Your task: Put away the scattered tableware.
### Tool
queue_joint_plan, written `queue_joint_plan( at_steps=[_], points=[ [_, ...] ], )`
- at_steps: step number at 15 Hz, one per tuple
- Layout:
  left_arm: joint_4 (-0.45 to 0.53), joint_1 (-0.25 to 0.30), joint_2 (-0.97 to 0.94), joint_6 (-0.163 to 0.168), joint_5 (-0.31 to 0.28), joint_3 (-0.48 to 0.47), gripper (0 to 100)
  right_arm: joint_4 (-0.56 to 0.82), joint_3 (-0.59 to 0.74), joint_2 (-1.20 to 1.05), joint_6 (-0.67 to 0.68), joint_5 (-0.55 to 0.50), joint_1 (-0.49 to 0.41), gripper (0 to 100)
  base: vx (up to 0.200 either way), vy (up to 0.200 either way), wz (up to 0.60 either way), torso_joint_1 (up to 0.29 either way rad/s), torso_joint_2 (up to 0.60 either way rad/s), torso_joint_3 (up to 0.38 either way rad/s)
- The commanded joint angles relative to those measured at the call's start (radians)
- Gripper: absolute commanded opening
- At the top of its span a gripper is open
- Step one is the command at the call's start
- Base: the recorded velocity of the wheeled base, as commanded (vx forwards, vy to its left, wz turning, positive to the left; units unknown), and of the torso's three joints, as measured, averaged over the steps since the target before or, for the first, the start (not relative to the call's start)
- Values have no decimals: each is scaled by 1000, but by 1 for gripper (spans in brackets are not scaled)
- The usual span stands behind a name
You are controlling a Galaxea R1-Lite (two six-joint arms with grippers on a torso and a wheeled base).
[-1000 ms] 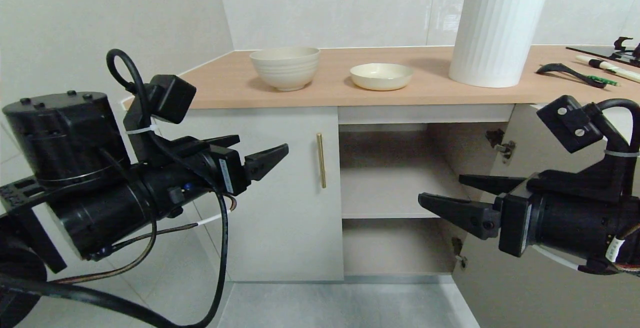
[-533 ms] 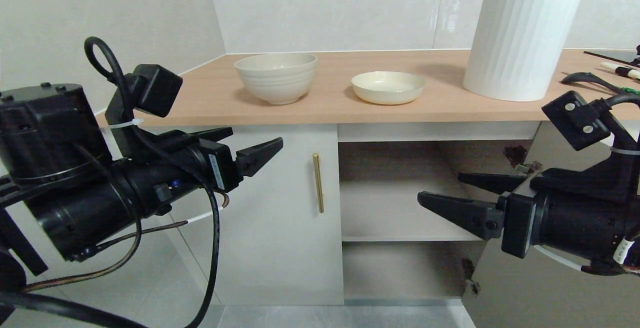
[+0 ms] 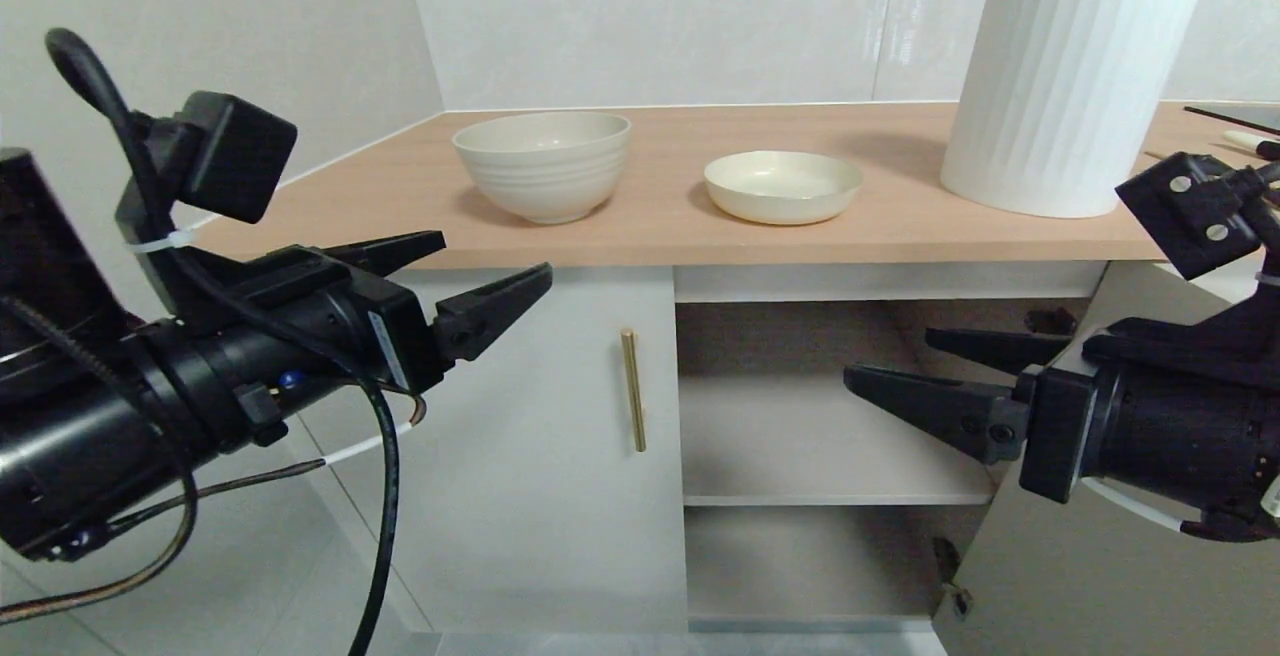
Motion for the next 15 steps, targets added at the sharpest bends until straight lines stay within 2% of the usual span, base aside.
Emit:
queue_joint_plan(
  at_steps=[1, 3, 6, 15],
  points=[
    [18, -19, -45, -1, 0, -5, 100, -1, 1, -8, -1, 1, 3, 100, 0, 0, 0, 0, 0, 0],
    [39, -19, -50, -1, 0, -12, 100, -1, 4, -10, -1, 5, 4, 100, 0, 0, 0, 4, -79, -79],
    [39, -19, -45, -1, 0, -12, 100, 1, 5, -8, -2, 9, 12, 100, 0, 0, 0, 23, -219, -305],
    [41, -19, -30, -1, 2, -9, 100, 1, 8, -8, -2, 7, 15, 100, 0, 0, 0, 115, -484, -339]
  ],
)
